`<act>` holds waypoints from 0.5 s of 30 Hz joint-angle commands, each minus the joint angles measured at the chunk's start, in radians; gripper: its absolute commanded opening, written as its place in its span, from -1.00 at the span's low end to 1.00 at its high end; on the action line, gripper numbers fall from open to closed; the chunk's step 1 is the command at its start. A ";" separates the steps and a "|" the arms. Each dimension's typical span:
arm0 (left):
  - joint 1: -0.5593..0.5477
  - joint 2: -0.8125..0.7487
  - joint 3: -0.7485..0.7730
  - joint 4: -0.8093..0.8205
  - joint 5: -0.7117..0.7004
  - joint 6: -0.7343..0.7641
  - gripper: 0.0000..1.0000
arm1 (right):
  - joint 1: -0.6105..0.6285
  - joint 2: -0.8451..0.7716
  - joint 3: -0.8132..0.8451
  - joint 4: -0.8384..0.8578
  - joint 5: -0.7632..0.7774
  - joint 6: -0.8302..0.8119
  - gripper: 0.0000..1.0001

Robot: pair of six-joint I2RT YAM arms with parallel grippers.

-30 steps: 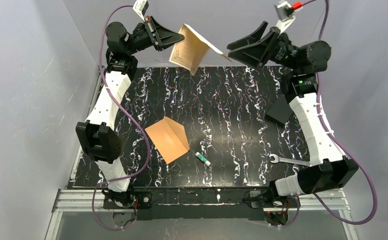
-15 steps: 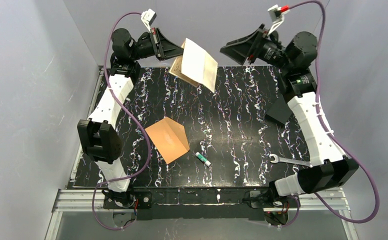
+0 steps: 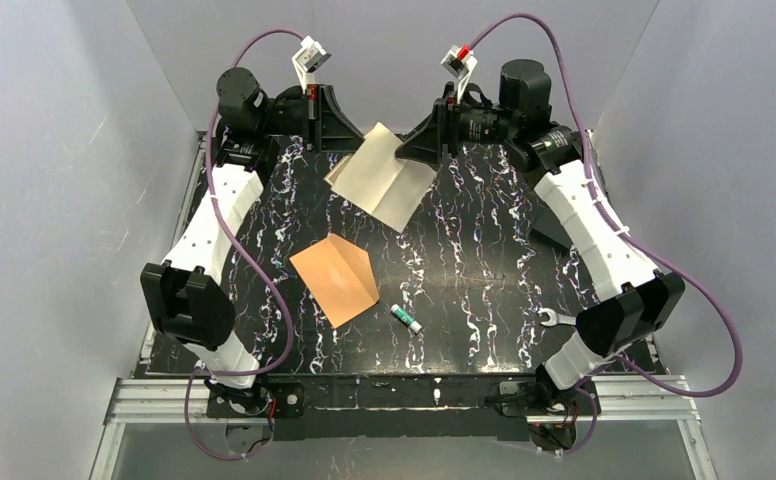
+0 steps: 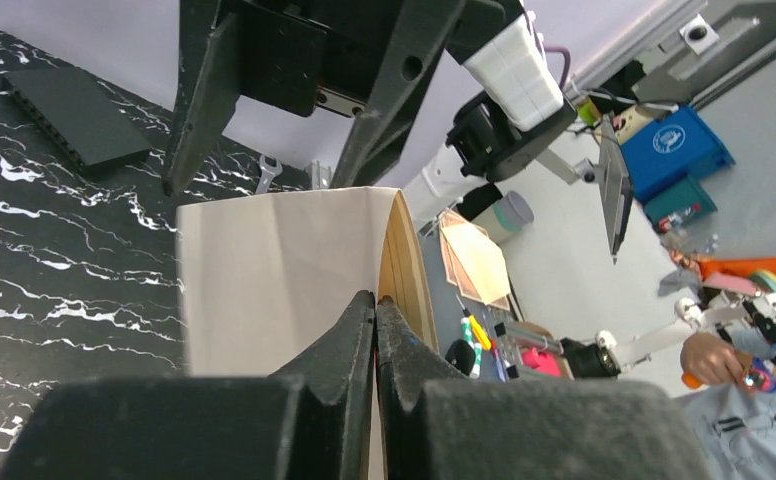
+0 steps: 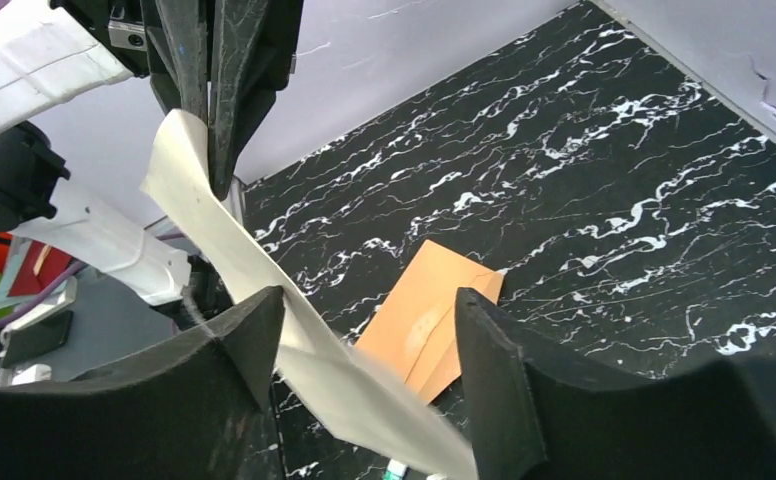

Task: Place the letter into the envelope and seal it

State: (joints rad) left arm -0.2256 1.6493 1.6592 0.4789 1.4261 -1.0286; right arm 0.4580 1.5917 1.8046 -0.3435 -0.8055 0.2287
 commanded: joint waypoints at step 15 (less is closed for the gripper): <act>-0.007 -0.028 0.043 0.029 0.130 0.016 -1.00 | 0.065 -0.026 0.038 0.091 -0.212 0.094 -0.78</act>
State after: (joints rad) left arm -0.2314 1.6386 1.6600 0.4896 1.5135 -1.0187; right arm 0.5255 1.5970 1.8347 -0.3428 -0.9813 0.2634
